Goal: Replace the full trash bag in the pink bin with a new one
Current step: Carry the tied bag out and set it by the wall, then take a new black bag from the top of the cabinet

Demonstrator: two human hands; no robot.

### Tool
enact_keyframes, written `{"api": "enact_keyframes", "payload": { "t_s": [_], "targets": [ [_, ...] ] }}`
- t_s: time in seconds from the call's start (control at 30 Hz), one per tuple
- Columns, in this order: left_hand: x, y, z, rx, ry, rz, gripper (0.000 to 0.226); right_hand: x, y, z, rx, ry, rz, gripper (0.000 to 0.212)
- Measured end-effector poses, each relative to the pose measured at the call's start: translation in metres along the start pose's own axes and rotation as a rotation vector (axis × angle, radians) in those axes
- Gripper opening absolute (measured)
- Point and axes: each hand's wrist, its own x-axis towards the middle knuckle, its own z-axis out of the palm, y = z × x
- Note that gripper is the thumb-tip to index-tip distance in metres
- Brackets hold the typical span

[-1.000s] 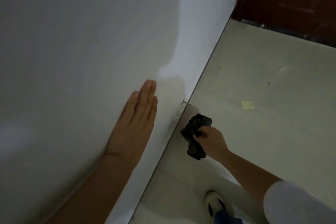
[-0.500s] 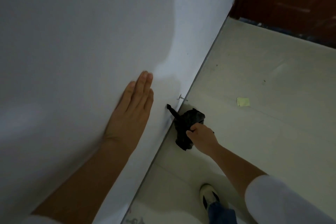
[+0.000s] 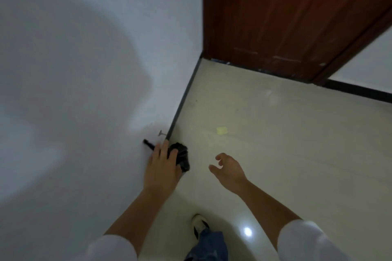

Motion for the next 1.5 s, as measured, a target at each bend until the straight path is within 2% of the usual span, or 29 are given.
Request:
{"api": "enact_keyframes", "payload": {
  "t_s": [0.17,0.43,0.57,0.8,1.03,1.2,1.5],
  "targets": [
    [-0.039,0.146,-0.011,0.038,-0.045,0.229,0.045,-0.098,0.077,-0.105,0.024,0.202,0.039,0.043],
    [-0.137,0.415,-0.016,0.11,-0.029,0.483,0.048,-0.281,0.272,-0.238,-0.087,0.482,0.127,0.048],
    [-0.184,0.549,-0.011,0.105,-0.036,0.68,0.049,-0.36,0.371,-0.296,-0.137,0.614,0.268,0.049],
    [-0.252,0.751,-0.007,0.142,-0.032,1.002,0.048,-0.468,0.505,-0.38,-0.041,0.825,0.504,0.05],
    [-0.284,0.952,0.016,0.217,-0.04,1.231,0.047,-0.537,0.647,-0.482,0.048,0.964,0.684,0.052],
    [-0.309,1.097,0.041,0.201,-0.116,1.328,0.048,-0.584,0.746,-0.554,0.069,1.0,0.831,0.052],
    [-0.39,1.303,0.077,0.196,-0.177,1.545,0.048,-0.666,0.886,-0.63,0.091,1.049,1.018,0.05]
  ]
}}
